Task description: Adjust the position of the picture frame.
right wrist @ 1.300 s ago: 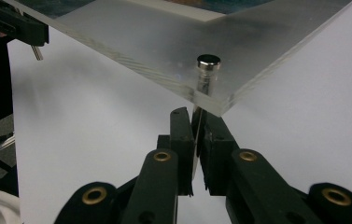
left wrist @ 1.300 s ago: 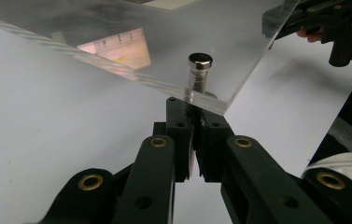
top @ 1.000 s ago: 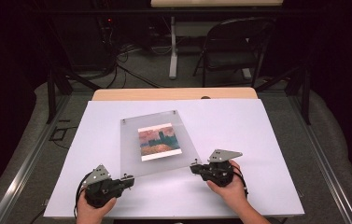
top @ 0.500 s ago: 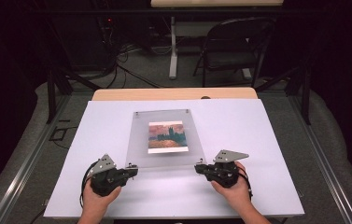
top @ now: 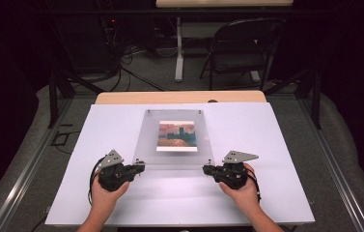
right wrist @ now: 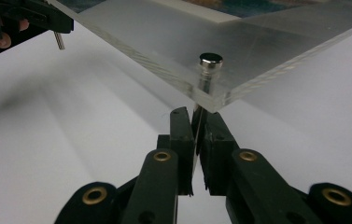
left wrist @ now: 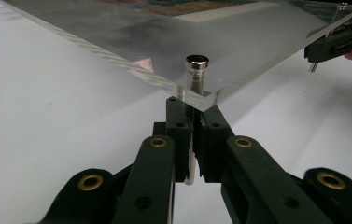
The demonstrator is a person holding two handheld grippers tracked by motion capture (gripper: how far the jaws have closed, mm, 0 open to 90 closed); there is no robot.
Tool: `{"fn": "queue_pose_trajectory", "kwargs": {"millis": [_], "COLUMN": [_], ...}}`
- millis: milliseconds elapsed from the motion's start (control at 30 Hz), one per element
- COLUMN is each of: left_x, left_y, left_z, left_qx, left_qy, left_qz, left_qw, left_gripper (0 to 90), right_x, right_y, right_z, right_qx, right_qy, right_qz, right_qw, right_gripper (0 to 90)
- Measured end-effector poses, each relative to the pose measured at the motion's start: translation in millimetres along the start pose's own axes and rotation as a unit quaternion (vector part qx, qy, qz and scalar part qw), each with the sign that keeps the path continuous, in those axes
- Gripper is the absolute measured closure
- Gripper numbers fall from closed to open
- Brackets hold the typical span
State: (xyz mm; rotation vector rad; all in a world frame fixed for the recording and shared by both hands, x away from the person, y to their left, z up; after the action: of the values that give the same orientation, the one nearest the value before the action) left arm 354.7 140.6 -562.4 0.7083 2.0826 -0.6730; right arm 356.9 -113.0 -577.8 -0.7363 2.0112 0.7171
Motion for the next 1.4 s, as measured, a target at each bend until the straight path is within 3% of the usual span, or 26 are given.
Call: {"fn": "queue_pose_trajectory", "kwargs": {"millis": [133, 267, 633, 1400], "left_x": [-6.6, -12.7, -13.1, 5.1], "left_y": [1.1, 7.2, 19.0, 15.7], "left_z": [8.7, 20.4, 43.6, 56.8], "left_qx": [0.002, -0.001, -0.005, -0.005], "left_qy": [0.0, 0.0, 0.011, 0.038], "left_qz": [0.001, -0.012, -0.025, -0.016], "left_qw": [1.0, 0.9999, 0.9996, 0.9991], "left_gripper": [85.0, 85.0, 85.1, 85.0], "right_x": [-3.4, -7.5, -11.3, 6.9], "right_y": [-12.1, -21.6, -42.2, -50.4], "right_z": [-2.2, -0.6, 9.1, 13.4], "right_qx": [0.007, 0.014, 0.038, 0.062], "right_qy": [-0.004, -0.005, -0.003, 0.031], "right_qz": [0.011, 0.017, 0.015, 0.01], "right_qw": [0.9999, 0.9998, 0.9992, 0.9976], "right_gripper": [85.6, 85.7, 85.9, 85.9]}}
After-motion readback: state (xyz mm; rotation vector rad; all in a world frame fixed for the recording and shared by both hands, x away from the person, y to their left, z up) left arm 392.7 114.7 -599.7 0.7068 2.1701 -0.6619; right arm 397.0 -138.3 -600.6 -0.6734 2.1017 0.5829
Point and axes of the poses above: each handheld gripper's, and its own axes: z roughly forward along the jaws, x roughly out of its underside, y roughly to its left, the point moved 9 cm from there along z, roughly forward along the jaws, and after that the axes turned 1 degree about x, right-handed, at the moved point
